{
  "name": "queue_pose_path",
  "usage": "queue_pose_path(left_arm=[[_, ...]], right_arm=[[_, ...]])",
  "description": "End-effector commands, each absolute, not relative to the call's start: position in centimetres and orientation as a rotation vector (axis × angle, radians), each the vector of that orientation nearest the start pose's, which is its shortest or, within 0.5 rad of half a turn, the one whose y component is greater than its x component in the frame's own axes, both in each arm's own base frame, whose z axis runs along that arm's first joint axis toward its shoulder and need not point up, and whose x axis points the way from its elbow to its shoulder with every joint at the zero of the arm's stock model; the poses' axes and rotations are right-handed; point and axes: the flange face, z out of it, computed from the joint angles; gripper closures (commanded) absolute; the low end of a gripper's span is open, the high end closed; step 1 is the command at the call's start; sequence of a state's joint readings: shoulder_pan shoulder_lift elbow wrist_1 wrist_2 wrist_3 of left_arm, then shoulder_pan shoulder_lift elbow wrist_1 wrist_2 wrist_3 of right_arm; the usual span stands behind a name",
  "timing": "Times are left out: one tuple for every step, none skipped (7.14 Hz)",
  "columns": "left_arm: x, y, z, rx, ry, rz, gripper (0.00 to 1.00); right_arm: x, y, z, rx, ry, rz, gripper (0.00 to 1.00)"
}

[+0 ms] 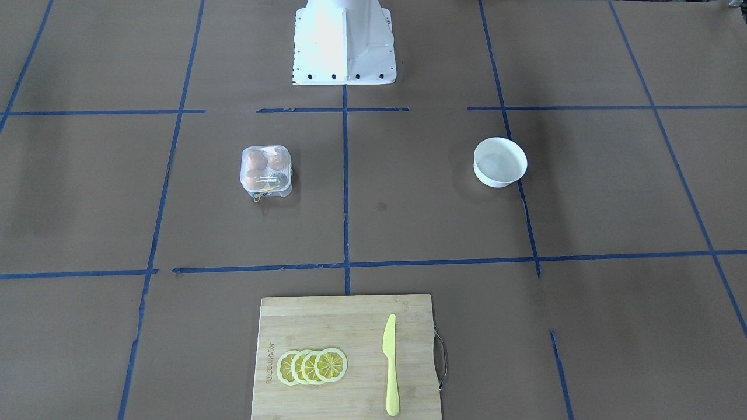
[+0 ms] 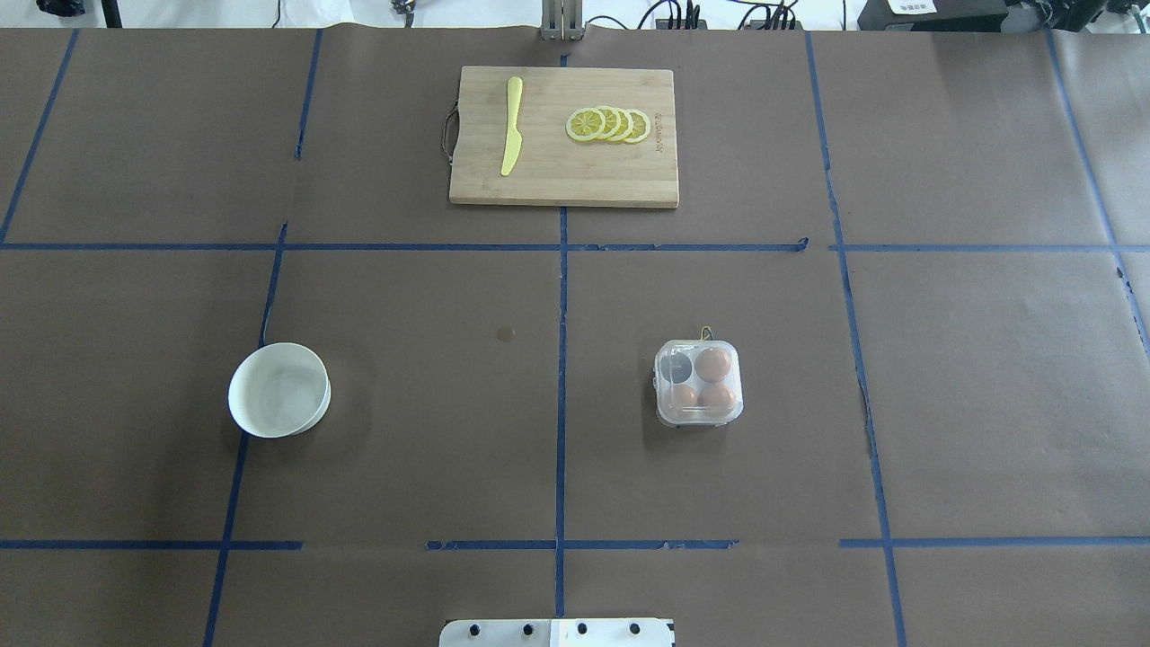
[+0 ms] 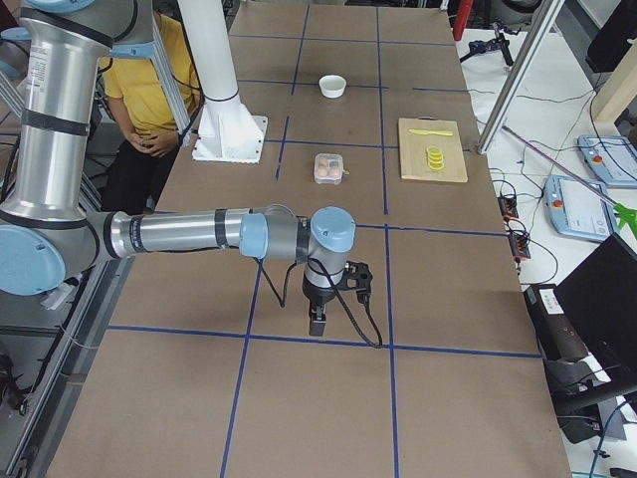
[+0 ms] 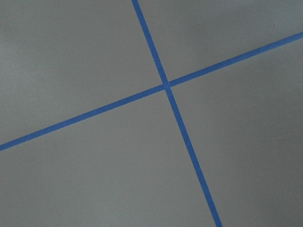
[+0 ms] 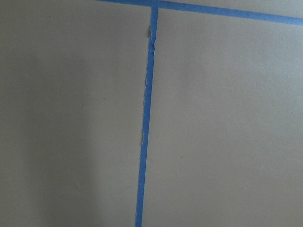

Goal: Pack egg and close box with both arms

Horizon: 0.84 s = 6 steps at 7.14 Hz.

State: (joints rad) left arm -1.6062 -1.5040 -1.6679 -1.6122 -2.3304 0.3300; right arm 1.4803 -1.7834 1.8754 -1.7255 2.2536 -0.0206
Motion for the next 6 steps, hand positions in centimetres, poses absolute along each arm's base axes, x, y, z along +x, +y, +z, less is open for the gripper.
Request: queue_pose_path(left_arm=[[-8.10, -46.53, 63.99, 0.204, 0.741, 0.304, 0.00], [-8.10, -46.53, 63.99, 0.204, 0.741, 0.304, 0.00], [-8.14, -46.53, 64.03, 0.204, 0.734, 0.305, 0.00], [-8.14, -46.53, 64.03, 0.205, 0.734, 0.308, 0.00], [-8.14, -46.54, 63.96, 0.206, 0.734, 0.309, 0.00], [-8.13, -46.54, 63.95, 0.207, 0.735, 0.310, 0.00]], right_arm=[[4.13, -39.87, 62.71, -0.083, -0.719, -0.060, 0.00], [4.15, -39.87, 62.72, -0.083, -0.718, -0.060, 0.00], [4.13, -39.91, 62.94, -0.087, -0.719, -0.058, 0.00], [4.13, -39.90, 63.02, -0.089, -0.719, -0.057, 0.00], [4.13, -39.91, 62.95, -0.087, -0.719, -0.058, 0.00], [4.12, -39.98, 62.88, -0.086, -0.721, -0.058, 0.00]])
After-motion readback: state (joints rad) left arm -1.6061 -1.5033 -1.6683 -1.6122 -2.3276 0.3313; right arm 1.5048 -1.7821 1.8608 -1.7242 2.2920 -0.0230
